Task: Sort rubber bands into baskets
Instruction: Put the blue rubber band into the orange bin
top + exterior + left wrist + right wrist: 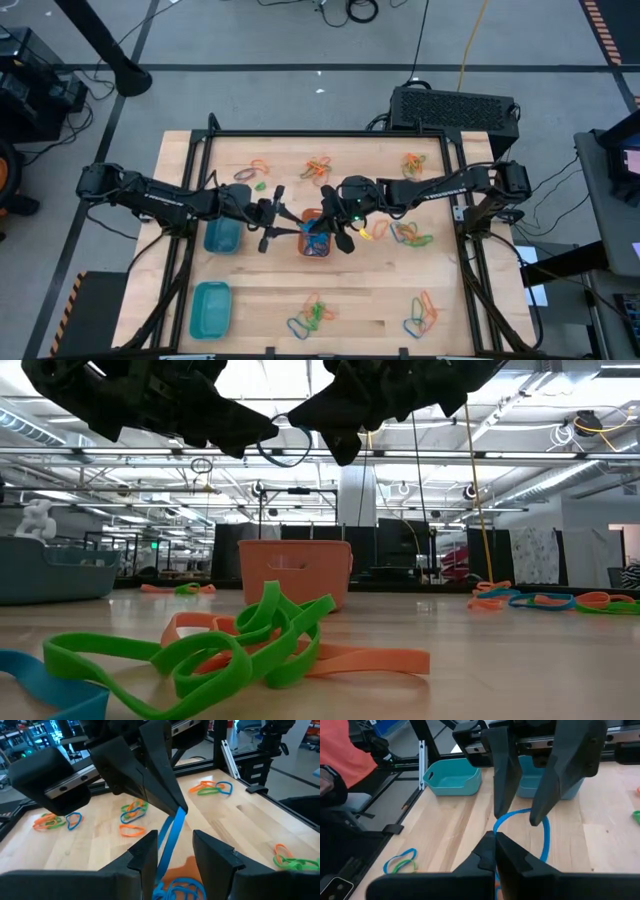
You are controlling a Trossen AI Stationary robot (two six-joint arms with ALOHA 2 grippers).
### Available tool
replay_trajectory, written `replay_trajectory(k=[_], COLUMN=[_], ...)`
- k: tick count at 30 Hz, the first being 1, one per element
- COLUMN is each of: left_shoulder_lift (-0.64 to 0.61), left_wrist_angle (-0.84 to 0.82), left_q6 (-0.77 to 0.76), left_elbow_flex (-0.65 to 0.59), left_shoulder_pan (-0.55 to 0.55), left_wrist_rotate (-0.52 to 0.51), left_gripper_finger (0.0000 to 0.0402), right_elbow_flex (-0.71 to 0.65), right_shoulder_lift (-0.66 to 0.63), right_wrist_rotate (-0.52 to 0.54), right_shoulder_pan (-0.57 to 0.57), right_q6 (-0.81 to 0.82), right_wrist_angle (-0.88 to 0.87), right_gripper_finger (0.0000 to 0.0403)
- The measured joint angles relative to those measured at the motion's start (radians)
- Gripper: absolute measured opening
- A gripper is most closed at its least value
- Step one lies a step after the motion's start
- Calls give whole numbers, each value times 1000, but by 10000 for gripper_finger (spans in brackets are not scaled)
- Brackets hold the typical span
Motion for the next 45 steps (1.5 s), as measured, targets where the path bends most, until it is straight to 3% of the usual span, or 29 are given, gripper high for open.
replay_trajectory(k=[9, 14, 19, 25, 30, 36, 41, 45], left_shoulder_lift=[0, 0, 0, 0, 6, 134, 244, 328], left_wrist_angle=[0, 0, 0, -2, 1, 75, 83, 78], left_q6=[-1, -15, -25, -26, -26, -53, -62, -79], left_elbow_flex=[0, 0, 0, 0, 0, 10, 58, 93], left_shoulder_pan=[0, 0, 0, 0, 0, -1, -1, -1], left_wrist_rotate=[0, 0, 0, 12, 14, 15, 15, 15], left_gripper_finger=[10, 6, 4, 3, 3, 2, 2, 2], right_elbow_flex=[0, 0, 1, 1, 1, -7, -66, -150], right_shoulder_lift=[0, 0, -19, -101, -155, -186, -188, -188], right_wrist_rotate=[5, 51, 50, 53, 61, 252, 391, 428], right_shoulder_pan=[0, -6, -29, -93, -152, -195, -227, -265], right_q6=[0, 12, 5, -125, -116, -109, -122, -160], right_wrist_angle=[0, -8, -57, -368, -626, -848, -846, -801], right_gripper_finger=[0, 13, 63, 127, 152, 155, 155, 155])
